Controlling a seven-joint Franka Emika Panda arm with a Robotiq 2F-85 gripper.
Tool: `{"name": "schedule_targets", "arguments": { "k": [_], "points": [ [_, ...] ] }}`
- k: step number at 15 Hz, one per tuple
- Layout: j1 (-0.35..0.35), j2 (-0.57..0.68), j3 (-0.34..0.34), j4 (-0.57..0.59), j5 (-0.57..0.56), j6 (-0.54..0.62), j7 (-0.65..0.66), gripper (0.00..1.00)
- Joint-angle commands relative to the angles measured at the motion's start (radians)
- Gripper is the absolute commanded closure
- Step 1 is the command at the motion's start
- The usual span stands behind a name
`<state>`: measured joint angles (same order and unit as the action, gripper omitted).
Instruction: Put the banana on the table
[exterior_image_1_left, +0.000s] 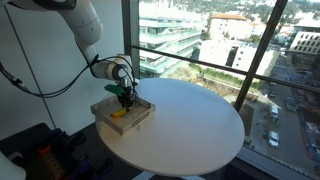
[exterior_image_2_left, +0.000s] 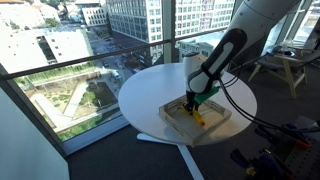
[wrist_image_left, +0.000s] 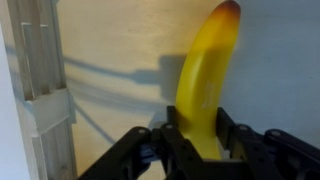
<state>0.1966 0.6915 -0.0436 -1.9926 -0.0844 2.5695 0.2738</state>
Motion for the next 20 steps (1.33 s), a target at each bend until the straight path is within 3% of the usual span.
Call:
{"name": "schedule_targets", "arguments": {
  "k": [1,20],
  "points": [
    [0.002,-0.005,-0.006,-0.002,-0.006,0.008,-0.009,0.84],
    [0.01,-0.057,-0.007,-0.012,-0.012,-0.027,-0.009,0.84]
  ]
}}
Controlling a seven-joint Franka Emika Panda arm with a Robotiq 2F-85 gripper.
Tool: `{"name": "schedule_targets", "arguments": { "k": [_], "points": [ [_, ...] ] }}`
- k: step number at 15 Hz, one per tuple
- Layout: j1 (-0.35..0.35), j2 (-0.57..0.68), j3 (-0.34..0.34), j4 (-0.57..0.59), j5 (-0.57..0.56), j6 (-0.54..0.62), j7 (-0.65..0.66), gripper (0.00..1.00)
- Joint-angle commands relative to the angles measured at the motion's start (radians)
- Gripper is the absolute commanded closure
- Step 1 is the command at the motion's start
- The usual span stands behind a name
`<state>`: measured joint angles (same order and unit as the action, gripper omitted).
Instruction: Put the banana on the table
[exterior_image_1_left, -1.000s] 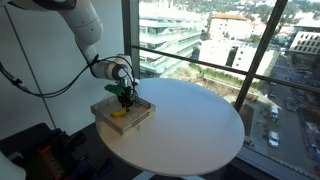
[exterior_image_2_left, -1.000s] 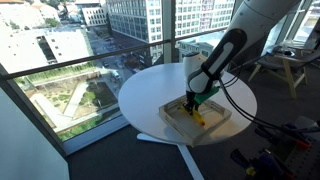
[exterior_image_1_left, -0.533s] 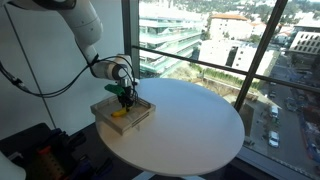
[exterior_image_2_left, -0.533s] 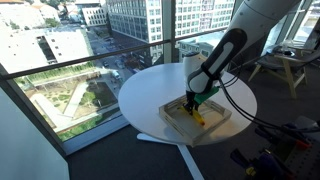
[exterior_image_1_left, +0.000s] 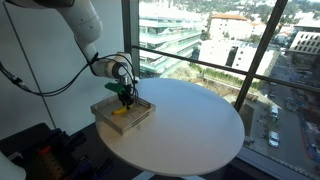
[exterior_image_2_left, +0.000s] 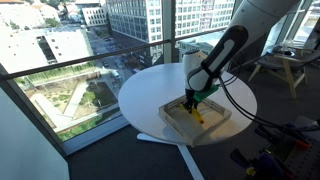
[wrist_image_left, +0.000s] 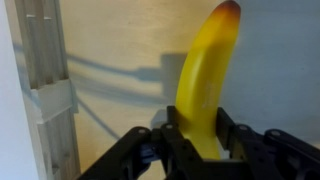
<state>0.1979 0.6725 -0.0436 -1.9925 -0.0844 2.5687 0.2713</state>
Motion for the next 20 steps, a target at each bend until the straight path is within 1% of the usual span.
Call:
{"name": "schedule_targets", "arguments": {
  "k": [1,8,20],
  "points": [
    [0.01,-0.042,-0.008,-0.012,-0.013,-0.027,-0.006,0.84],
    [0.018,-0.081,-0.003,-0.015,-0.015,-0.057,-0.003,0.84],
    [0.005,-0.165,0.017,-0.006,-0.01,-0.223,-0.007,0.84]
  ]
}}
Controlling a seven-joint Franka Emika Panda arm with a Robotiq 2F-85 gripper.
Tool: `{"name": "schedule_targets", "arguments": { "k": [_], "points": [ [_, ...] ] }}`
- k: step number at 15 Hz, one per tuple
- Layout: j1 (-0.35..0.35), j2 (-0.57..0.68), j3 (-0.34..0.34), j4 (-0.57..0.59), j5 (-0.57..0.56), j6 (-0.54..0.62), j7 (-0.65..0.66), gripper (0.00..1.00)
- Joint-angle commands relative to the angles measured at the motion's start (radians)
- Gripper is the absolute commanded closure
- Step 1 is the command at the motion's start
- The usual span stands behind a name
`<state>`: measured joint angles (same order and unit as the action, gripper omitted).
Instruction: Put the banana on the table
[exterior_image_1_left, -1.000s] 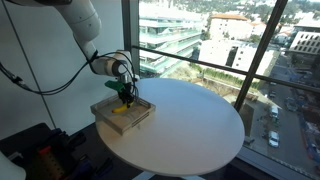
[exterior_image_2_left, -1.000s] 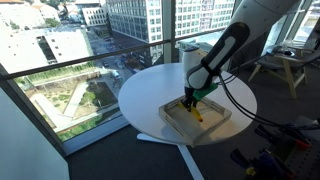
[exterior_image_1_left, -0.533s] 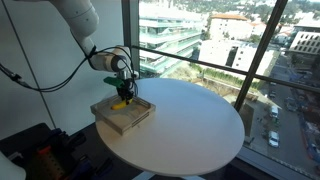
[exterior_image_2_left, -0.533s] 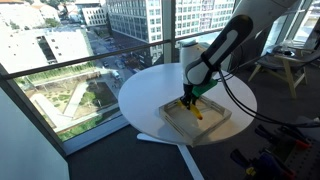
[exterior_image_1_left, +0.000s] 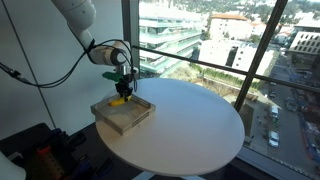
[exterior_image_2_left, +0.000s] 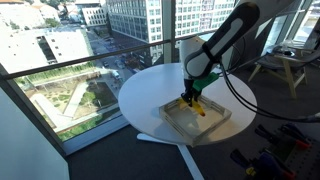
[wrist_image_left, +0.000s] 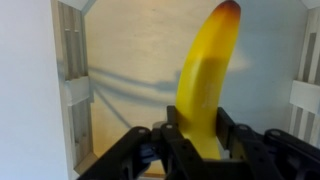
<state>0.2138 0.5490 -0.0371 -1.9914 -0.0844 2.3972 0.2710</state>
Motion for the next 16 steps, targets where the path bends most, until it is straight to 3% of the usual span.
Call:
{"name": "schedule_targets", "arguments": {
  "k": [1,16],
  "points": [
    [-0.012,-0.049,0.011,-0.009,-0.01,-0.059,-0.006,0.84],
    [-0.066,-0.093,-0.001,-0.008,-0.003,-0.126,0.005,0.84]
  ]
}}
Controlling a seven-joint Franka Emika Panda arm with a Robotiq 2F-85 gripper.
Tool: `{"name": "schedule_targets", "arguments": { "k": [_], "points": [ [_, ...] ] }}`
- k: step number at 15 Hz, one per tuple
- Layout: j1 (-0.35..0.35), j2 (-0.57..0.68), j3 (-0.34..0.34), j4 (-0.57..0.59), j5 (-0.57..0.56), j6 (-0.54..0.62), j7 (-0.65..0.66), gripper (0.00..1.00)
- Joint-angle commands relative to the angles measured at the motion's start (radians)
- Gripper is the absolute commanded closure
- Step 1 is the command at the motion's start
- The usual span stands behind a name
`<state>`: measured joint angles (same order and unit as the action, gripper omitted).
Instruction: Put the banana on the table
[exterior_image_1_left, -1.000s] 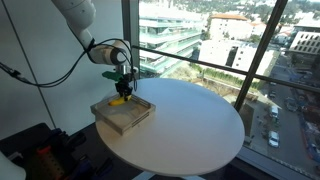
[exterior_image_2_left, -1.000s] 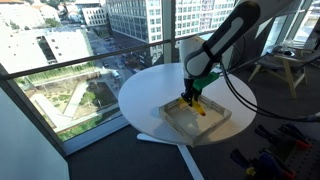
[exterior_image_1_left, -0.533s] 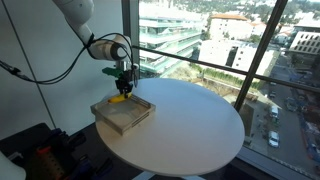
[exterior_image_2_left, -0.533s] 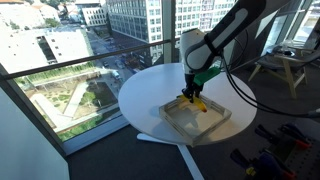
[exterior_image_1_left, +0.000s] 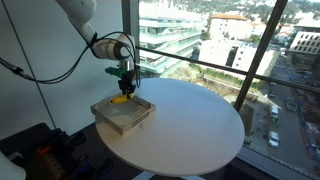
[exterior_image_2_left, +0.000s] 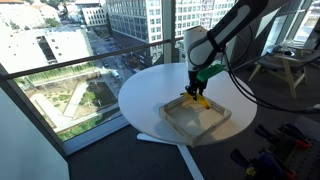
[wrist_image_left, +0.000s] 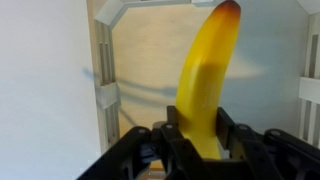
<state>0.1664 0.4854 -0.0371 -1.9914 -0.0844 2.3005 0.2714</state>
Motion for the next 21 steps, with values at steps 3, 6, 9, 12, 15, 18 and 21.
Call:
{"name": "schedule_targets", "arguments": {
  "k": [3,6,9,12,15,18,21],
  "points": [
    [-0.029,-0.032,-0.01,-0.011,-0.008,-0.022,0.013,0.84],
    [-0.038,-0.035,-0.02,-0.015,-0.01,-0.021,0.018,0.84],
    [-0.044,-0.037,-0.031,-0.016,-0.014,-0.018,0.026,0.84],
    [-0.053,-0.04,-0.043,-0.019,-0.012,-0.018,0.029,0.84],
    [-0.062,-0.043,-0.052,-0.025,-0.013,-0.016,0.032,0.84],
    [-0.073,-0.045,-0.06,-0.03,-0.012,-0.014,0.033,0.84],
    [-0.084,-0.045,-0.07,-0.033,-0.011,-0.012,0.033,0.84]
  ]
}}
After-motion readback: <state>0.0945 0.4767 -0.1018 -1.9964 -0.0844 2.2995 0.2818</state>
